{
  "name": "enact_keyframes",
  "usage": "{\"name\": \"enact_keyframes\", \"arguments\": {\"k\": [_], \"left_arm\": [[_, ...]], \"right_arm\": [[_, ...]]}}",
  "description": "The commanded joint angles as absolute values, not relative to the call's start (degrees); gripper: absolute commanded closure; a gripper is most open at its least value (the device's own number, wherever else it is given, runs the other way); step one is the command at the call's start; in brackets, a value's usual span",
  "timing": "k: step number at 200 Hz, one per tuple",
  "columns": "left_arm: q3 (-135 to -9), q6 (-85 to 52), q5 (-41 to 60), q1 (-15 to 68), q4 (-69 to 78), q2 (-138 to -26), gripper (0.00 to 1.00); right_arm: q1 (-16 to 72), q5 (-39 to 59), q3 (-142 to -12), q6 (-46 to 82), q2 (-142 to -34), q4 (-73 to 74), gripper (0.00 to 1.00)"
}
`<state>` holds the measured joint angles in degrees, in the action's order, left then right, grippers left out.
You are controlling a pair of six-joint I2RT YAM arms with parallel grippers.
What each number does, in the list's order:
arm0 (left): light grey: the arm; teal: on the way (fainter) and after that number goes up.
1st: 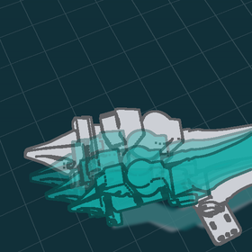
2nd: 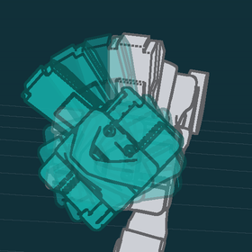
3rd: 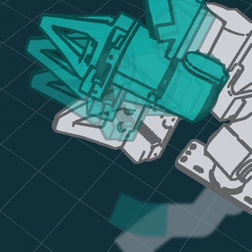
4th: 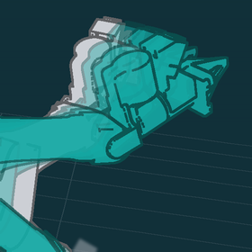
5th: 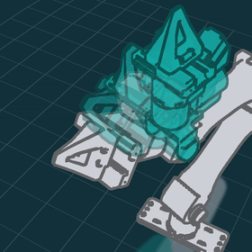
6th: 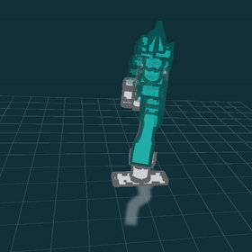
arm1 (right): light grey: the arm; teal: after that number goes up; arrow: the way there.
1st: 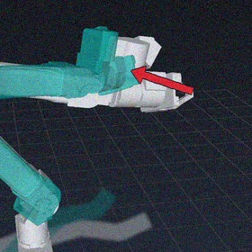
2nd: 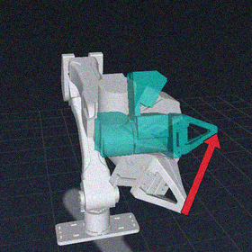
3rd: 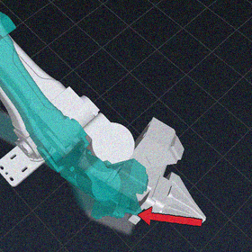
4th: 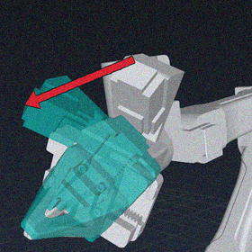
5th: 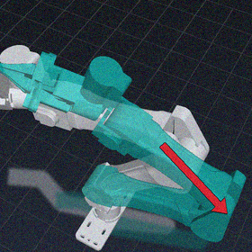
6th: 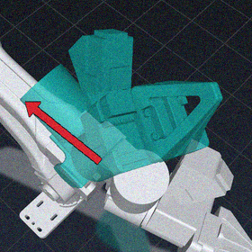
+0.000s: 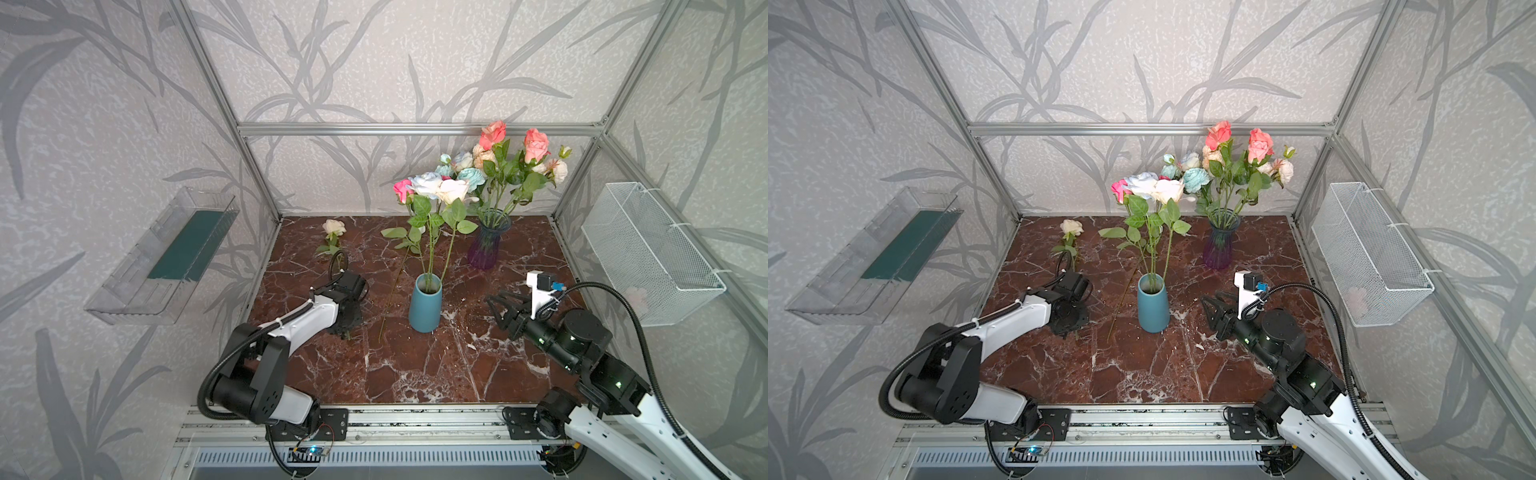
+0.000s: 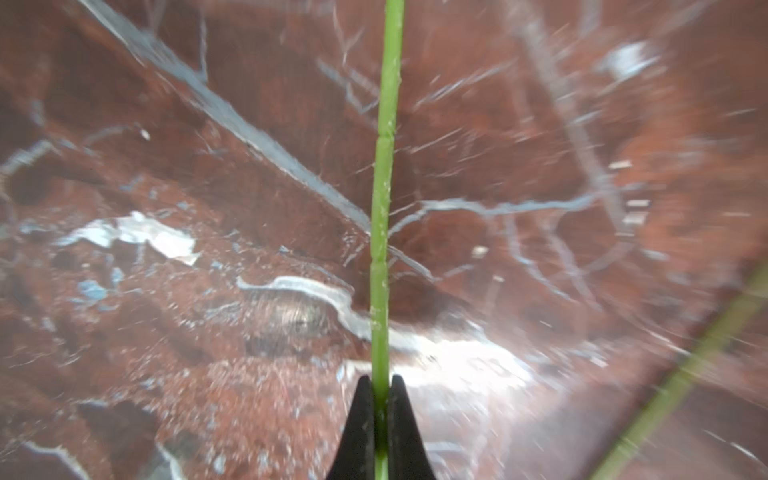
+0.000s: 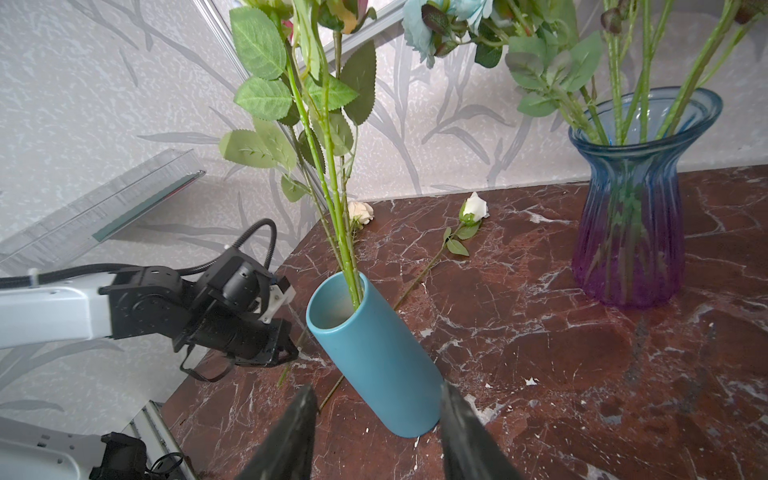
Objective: Arrange the flowers into the vase
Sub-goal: 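Lift the pale pink-cream rose upright with the left gripper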
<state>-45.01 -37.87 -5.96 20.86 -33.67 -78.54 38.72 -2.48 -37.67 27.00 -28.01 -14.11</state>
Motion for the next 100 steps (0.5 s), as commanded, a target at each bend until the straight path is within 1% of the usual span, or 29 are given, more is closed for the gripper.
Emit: {"name": "enact_keyframes", "arguments": {"k": [1,24,40,73,100], "left_arm": [[-48.21,-36.51,-4.64,21.27,-36.58,-69.54,1.0],[-52.49,-34.64,-5.34,21.44,-37.78,-61.83,1.0],[-57.14,-31.96,-6.98,21.61,-38.02,-58.97,1.0],[-67.89,-23.96,-7.82,21.67,-35.81,-59.01,1.0],[-69.51,-17.61,-3.76,22.12,-24.95,-58.64,1.0]], "right_arm": [[38.56,-1.78,-39.35,27.75,-28.85,-13.43,0.52],[38.52,-1.15,-39.81,28.23,-29.85,-12.91,0.52],[38.52,-0.96,-40.22,28.31,-30.28,-12.69,0.52],[38.53,-1.12,-41.66,28.3,-31.31,-12.74,0.52],[38.54,-0.88,-43.4,27.96,-32.78,-12.25,0.52]]}}
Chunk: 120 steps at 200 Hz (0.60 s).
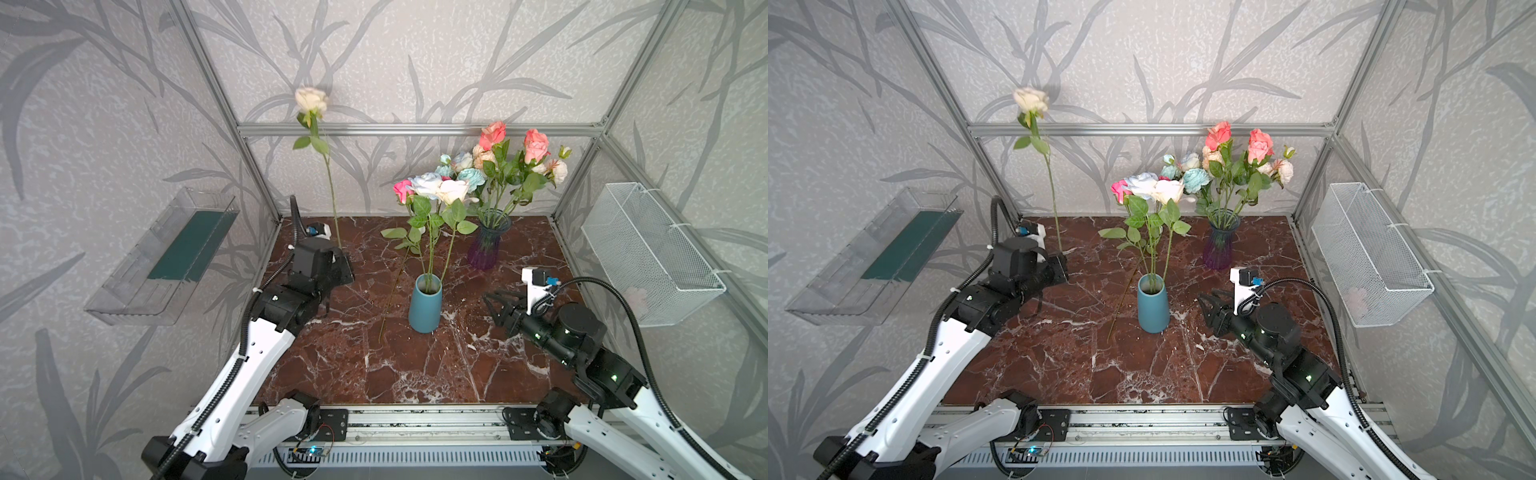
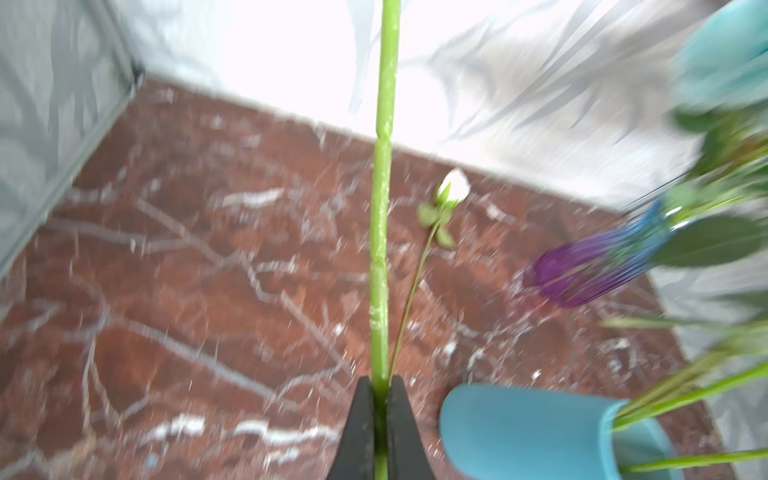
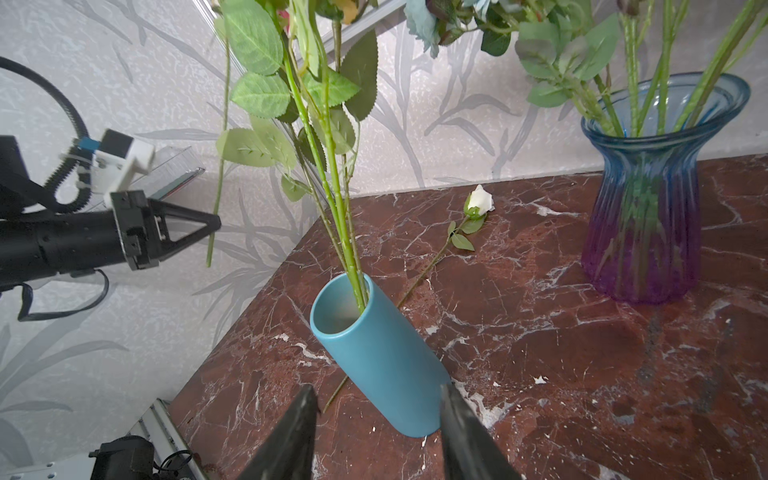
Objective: Arrange the flowers into the vase
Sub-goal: 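Lift the pale pink-cream rose upright with the left gripper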
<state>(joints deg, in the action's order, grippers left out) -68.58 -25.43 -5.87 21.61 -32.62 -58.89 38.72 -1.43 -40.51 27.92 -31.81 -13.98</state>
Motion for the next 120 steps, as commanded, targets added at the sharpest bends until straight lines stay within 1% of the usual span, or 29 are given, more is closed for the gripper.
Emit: {"name": "enact_keyframes", "arguments": {"k": [1,16,53,91,120], "left_arm": [[-69.38,-17.42,-3.64,22.14,-24.52,-58.59,1.0],[-67.34,-13.57,0.13,22.86,-18.2,-57.78,1.0],[-55.68,-7.53,9.14,26.11,-5.01,-51.88,1.0],[-53.42,-7.39,15.92,27.51,-4.05,-45.82,1.0],[-53.05,-8.48,20.78,28.32,-4.53,-44.3,1.0]], "right_arm": [[38.56,-0.88,-43.5,27.91,-32.78,-12.19,0.52],[38.52,-0.38,-44.91,27.28,-34.05,-11.3,0.52],[38.57,2.47,-51.28,24.2,-39.15,-10.29,0.52],[38.58,5.89,-56.94,21.59,-44.63,-7.43,0.52],[38.58,8.42,-61.6,21.1,-48.63,-4.76,0.52]]}}
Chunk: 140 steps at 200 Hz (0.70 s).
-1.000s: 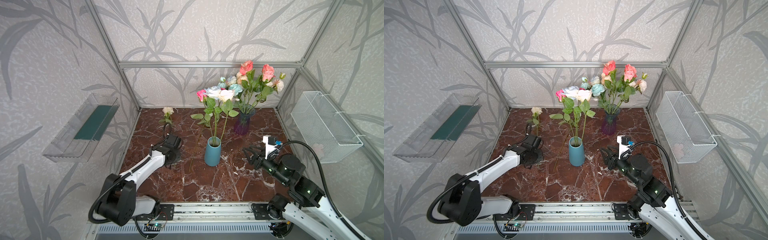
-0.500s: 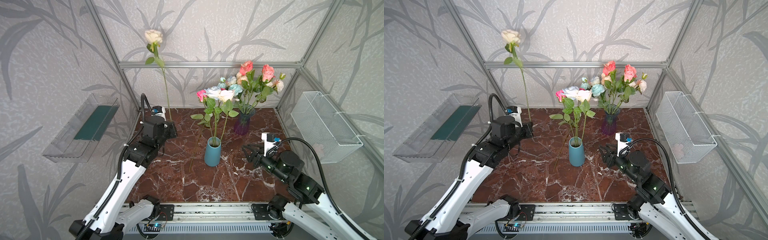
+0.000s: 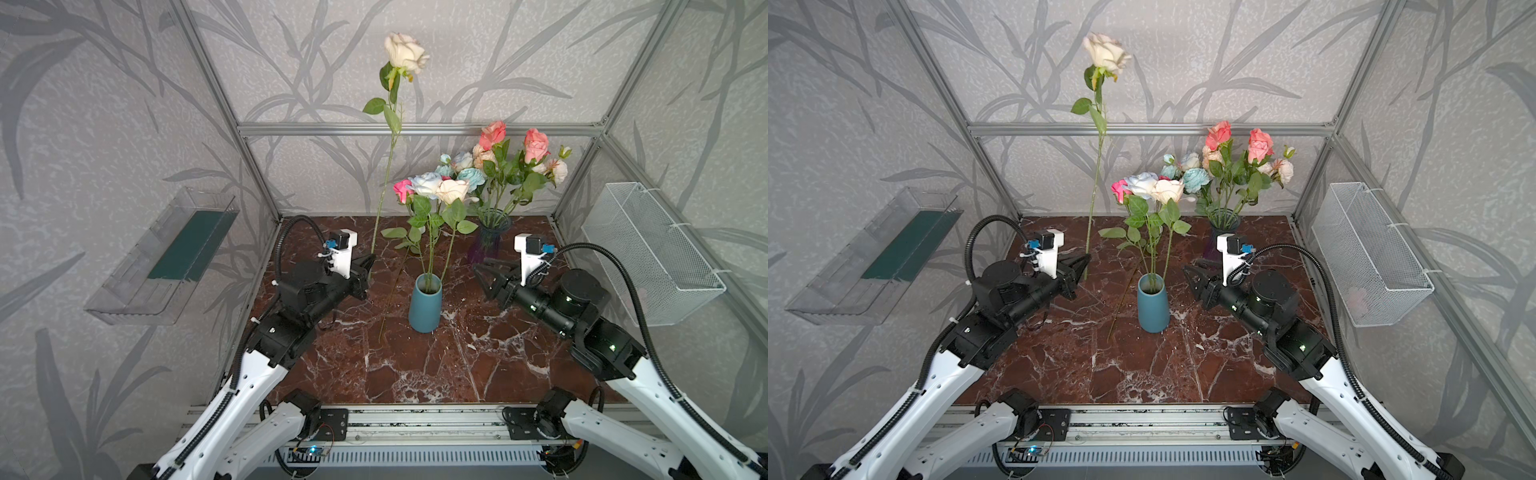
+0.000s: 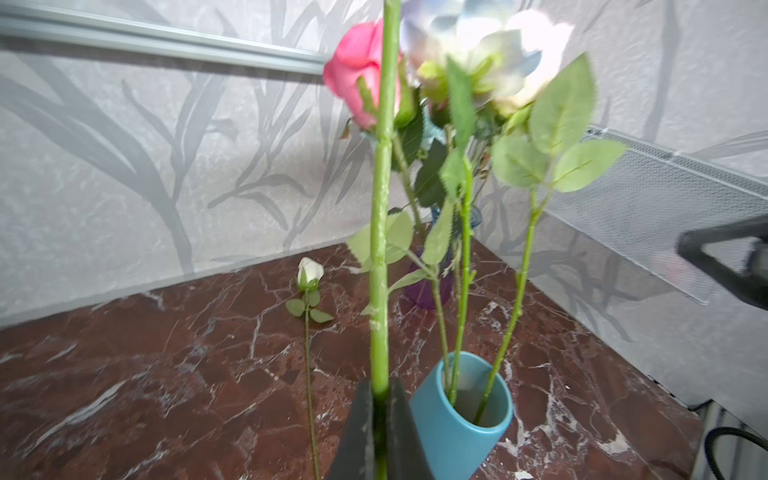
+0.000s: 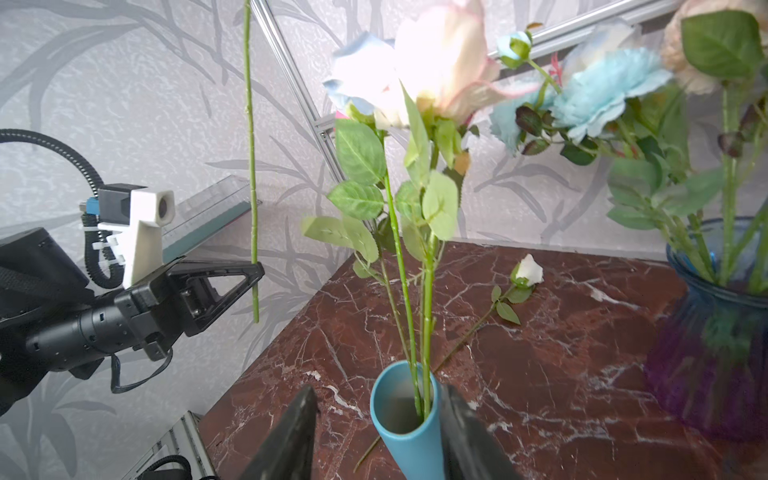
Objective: Arrange the flowers into the vase
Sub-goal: 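Lift the pale pink-cream rose upright with the left gripper, then reach right gripper to the rose stem below the left gripper and close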
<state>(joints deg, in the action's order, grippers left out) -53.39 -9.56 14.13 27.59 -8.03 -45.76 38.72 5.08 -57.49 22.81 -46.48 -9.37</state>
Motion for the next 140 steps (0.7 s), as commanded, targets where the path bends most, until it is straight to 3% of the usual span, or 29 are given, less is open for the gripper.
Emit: {"name": "enact_keyframes", "arguments": {"k": [1,77,140], "left_arm": [[-53.07,-8.55,20.94,28.35,-4.51,-44.25,1.0],[-53.44,-10.88,24.95,29.86,-4.49,-46.37,1.0],[-53.54,-10.77,25.26,30.42,-5.25,-47.17,1.0]], "right_arm": [[38.58,8.47,-61.7,21.09,-48.79,-4.62,0.52],[40.04,18.37,-76.99,25.73,-65.7,5.12,0.48],[43.89,16.71,-89.37,26.46,-78.69,6.77,0.47]]}}
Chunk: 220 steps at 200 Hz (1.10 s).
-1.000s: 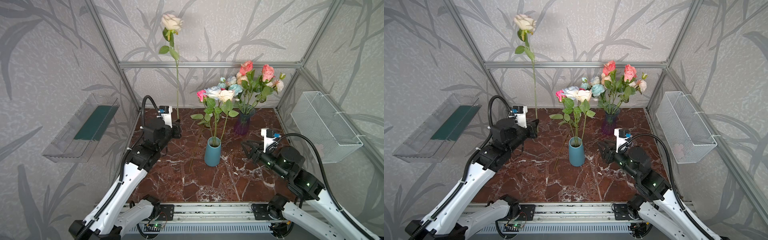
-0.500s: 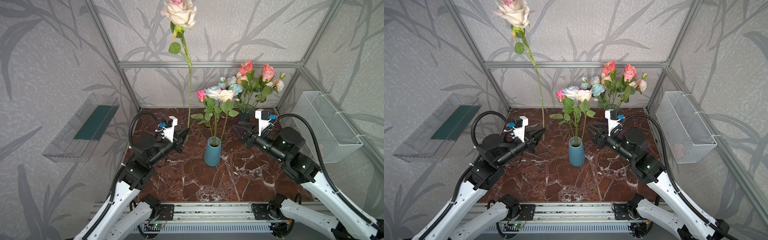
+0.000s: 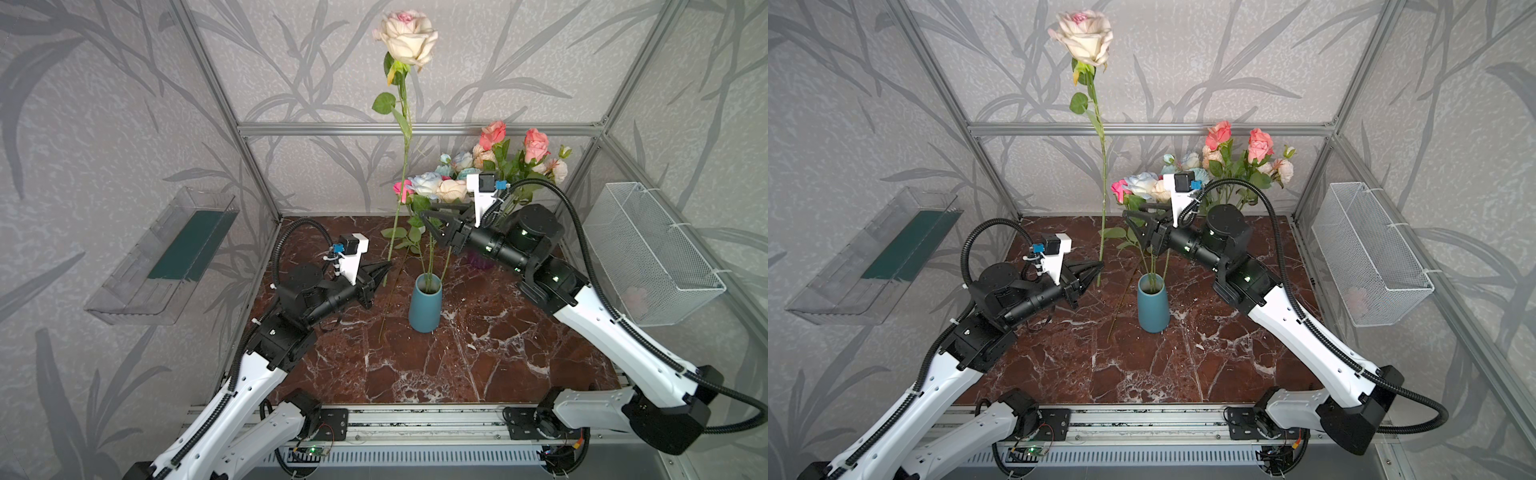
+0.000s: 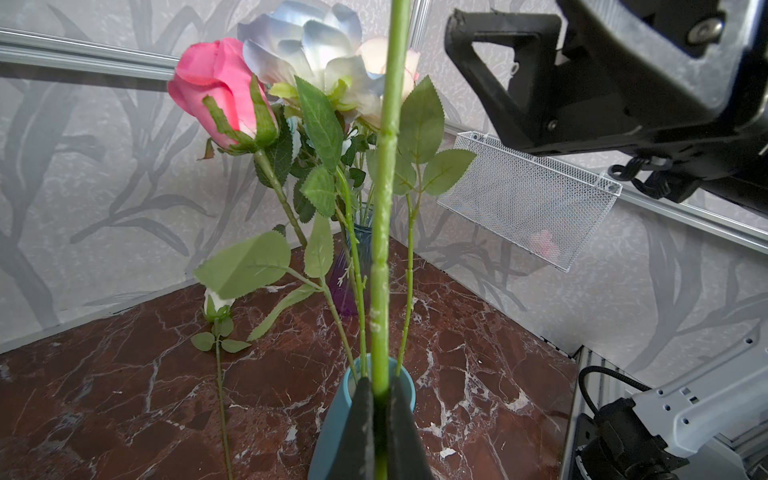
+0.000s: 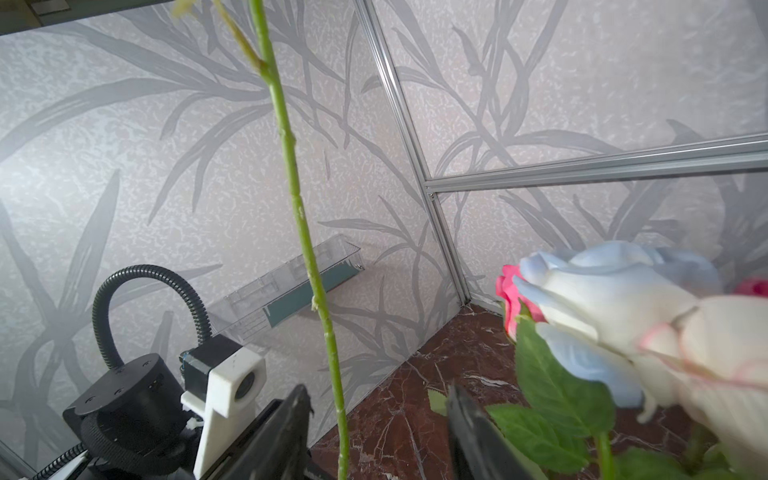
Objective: Arrange the flowers into the vase
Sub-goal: 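Reach right gripper to the rose stem below the left gripper and close, then open left gripper and withdraw while right gripper carries rose over teal vase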
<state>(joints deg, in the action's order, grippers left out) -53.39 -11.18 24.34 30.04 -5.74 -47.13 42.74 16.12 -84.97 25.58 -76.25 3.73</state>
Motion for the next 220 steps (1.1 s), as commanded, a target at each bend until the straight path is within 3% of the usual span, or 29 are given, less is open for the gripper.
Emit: {"name": "enact_keyframes", "arguments": {"k": [1,62,124,170,174,199,206,220], "left_arm": [[-53.49,-10.7,25.2,30.41,-5.31,-47.14,1.0],[-53.68,-10.33,25.13,30.58,-5.73,-47.46,1.0],[-53.71,-9.79,24.79,30.57,-6.31,-47.75,1.0],[-53.75,-9.86,24.96,30.57,-6.23,-48.07,1.0],[-53.69,-9.89,24.96,30.55,-6.17,-48.07,0.95],[-53.13,-10.5,23.04,30.56,-5.68,-47.4,0.38],[-52.95,-10.46,21.8,30.54,-5.56,-47.08,0.3],[-52.43,-10.37,18.45,30.54,-5.28,-46.14,0.24]], "right_arm": [[43.92,16.75,-89.55,26.46,-78.81,6.77,0.47],[44.47,15.35,-94.15,26.6,-82.99,7.57,0.55],[44.47,17.05,-98.92,26.19,-86.75,6.53,0.9],[44.48,16.63,-96.93,24.68,-84.74,7.21,0.97],[44.47,16.61,-96.85,24.5,-84.58,7.06,0.97],[44.74,15.4,-95.28,22.44,-82.64,6.59,0.98],[44.9,14.53,-94.43,21.46,-81.64,6.32,0.98],[45.17,12.93,-91.87,19.48,-79.18,6.2,0.98]]}}
